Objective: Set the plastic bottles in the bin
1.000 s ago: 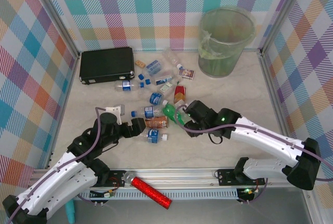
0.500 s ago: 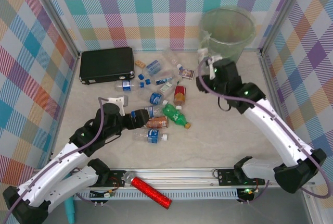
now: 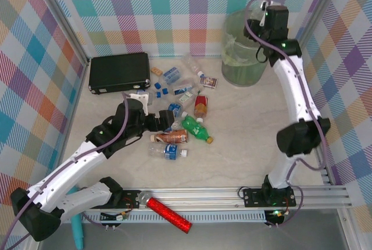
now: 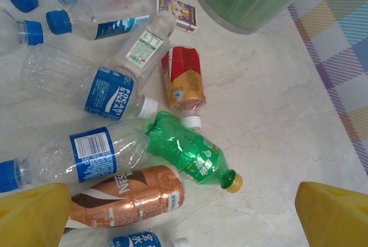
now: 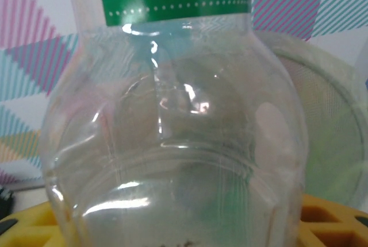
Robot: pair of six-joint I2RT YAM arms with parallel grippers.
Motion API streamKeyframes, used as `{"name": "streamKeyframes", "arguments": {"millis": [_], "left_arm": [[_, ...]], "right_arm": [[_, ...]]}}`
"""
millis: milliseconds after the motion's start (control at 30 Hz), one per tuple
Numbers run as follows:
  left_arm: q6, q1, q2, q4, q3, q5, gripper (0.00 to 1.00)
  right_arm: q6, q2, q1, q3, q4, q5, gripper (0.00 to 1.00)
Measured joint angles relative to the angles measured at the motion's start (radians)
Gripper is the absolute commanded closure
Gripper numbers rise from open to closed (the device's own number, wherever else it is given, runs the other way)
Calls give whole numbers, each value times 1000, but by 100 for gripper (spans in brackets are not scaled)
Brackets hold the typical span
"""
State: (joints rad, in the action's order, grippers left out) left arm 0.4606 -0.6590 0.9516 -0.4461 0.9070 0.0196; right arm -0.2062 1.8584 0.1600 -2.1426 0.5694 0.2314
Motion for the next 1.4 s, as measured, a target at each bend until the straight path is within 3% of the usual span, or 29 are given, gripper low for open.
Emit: {"name": "streamKeyframes", "arguments": {"millis": [167,300,567,600,633,867,1067,1400], "left_arm": [[-13,0,18,-23,16,20,1],[-18,0,18,-38,20,36,0],[-32,0,16,-61,21,58,0],[-32,0,16,-61,21,61,0],[-32,0,16,-61,21,64,0],[-32,0,16,-61,21,68,0],[-27,0,16,-61,21,68,0],[43,0,13,-104,21,87,0]], "right_arm": [[-20,246,-35,-320,85,3,42],[-39,340,-56,-418,137,2,40],[-48,349,-70,-404,197,-2,15],[-49,348,-70,-400,198,-5,8],[-51,343,-70,-386,198,-9,1],[-55,248,-70,-240,210,-32,1],[-56,72,-65,-54,190,-60,1],[-72,-397,4,524,18,-151,1]]}}
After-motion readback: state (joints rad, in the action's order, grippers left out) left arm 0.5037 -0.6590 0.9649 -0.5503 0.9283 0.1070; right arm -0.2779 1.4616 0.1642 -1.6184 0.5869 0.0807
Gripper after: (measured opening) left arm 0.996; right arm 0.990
